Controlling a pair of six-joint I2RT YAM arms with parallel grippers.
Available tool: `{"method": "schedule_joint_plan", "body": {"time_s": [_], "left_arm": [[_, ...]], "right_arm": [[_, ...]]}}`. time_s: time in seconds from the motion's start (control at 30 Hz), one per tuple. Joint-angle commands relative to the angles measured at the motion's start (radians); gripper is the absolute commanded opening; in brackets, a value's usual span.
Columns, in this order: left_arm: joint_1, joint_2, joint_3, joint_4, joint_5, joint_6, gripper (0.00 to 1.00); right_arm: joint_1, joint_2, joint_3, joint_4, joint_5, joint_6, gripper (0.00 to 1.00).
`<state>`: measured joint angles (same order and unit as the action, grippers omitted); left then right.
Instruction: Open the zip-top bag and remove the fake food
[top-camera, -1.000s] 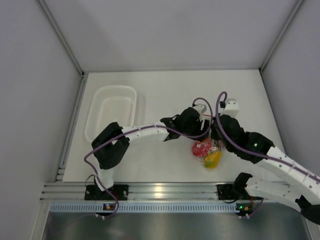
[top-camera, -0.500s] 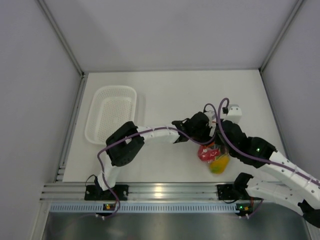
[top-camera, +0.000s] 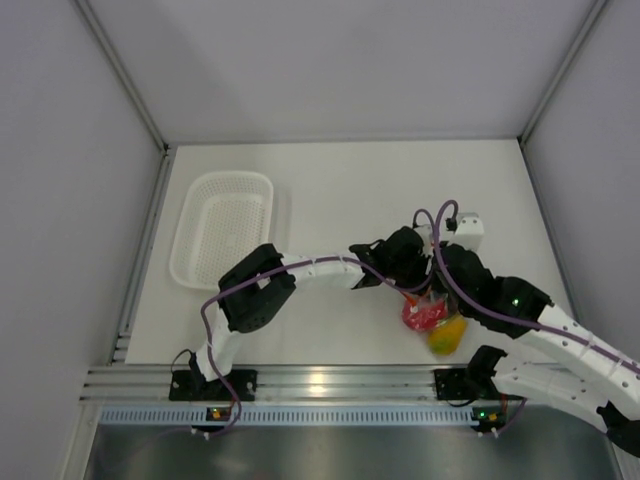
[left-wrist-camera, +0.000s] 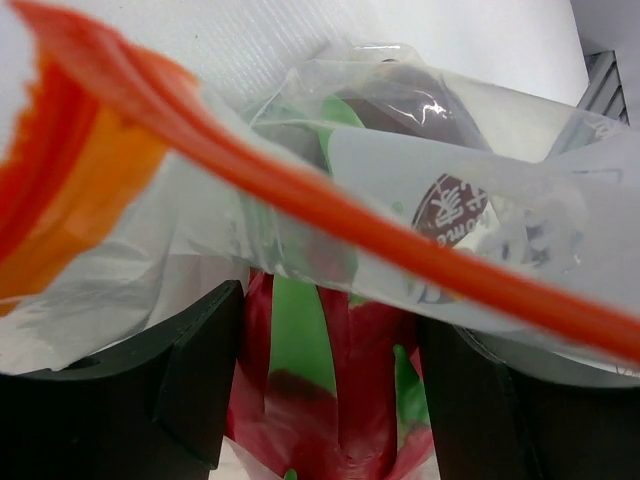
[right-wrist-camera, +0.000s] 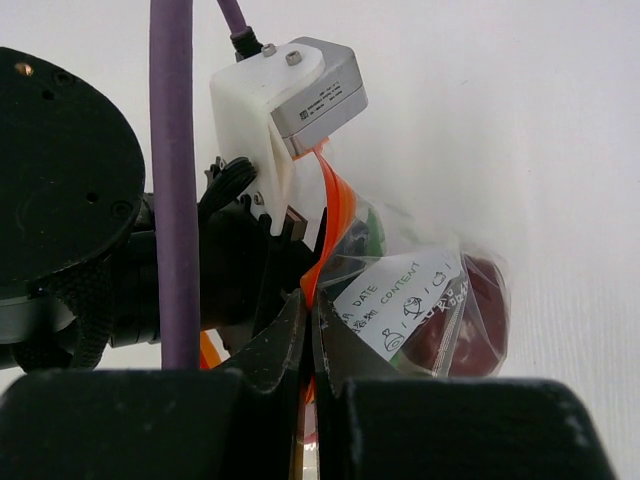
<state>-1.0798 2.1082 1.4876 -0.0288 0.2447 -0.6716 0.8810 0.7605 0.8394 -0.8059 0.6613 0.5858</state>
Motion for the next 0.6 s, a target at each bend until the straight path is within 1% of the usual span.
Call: {"method": "schedule_joint_plan", "body": {"time_s": [0.0,0.03,0.07,0.17,0.2,0.23,0.27,0.33,0.4,0.5,0.57], "left_arm": [[-0.031,0.023,-0.03,-0.089,-0.048,0.015,0.13],[-0.031,0.0,-0.035,-0.091,-0.074,0.014,0.08],[-0.031,-0.011,-0.039,-0.089,-0.093,0.01,0.04],[-0.031,-0.042,-0.05,-0.088,-0.136,0.01,0.0],[-0.031,-0.042,-0.046,-0.086,-0.136,0.009,0.05],[-0.031,-0.036,-0.038,-0.085,-0.133,0.015,0.16],[-0.032,-0.028,-0.03,-0.085,-0.13,0.018,0.41],[-0.034,-0.01,-0.006,-0.079,-0.128,0.027,0.59],[-0.043,0.001,0.022,-0.074,-0.146,0.026,0.67],[-0.055,0.012,0.037,-0.036,-0.163,0.006,0.75],[-0.063,0.019,0.045,-0.022,-0.199,-0.017,0.79]], "right_arm": [[0.009,-0.006,-0.006,0.043,-0.012,-0.015,0.0],[0.009,-0.006,-0.008,0.043,-0.012,-0.018,0.0],[0.01,-0.004,-0.008,0.047,-0.011,-0.021,0.0],[0.009,-0.004,-0.014,0.062,-0.017,-0.032,0.0],[0.009,-0.006,-0.016,0.069,-0.032,-0.037,0.0],[0.009,-0.009,-0.02,0.082,-0.048,-0.044,0.0],[0.009,-0.01,-0.025,0.092,-0.06,-0.049,0.0],[0.01,-0.018,-0.029,0.115,-0.089,-0.053,0.0],[0.009,-0.018,-0.036,0.131,-0.112,-0.053,0.0],[0.009,-0.021,-0.049,0.154,-0.172,-0.057,0.0],[0.01,-0.024,-0.059,0.175,-0.196,-0.052,0.0]]}}
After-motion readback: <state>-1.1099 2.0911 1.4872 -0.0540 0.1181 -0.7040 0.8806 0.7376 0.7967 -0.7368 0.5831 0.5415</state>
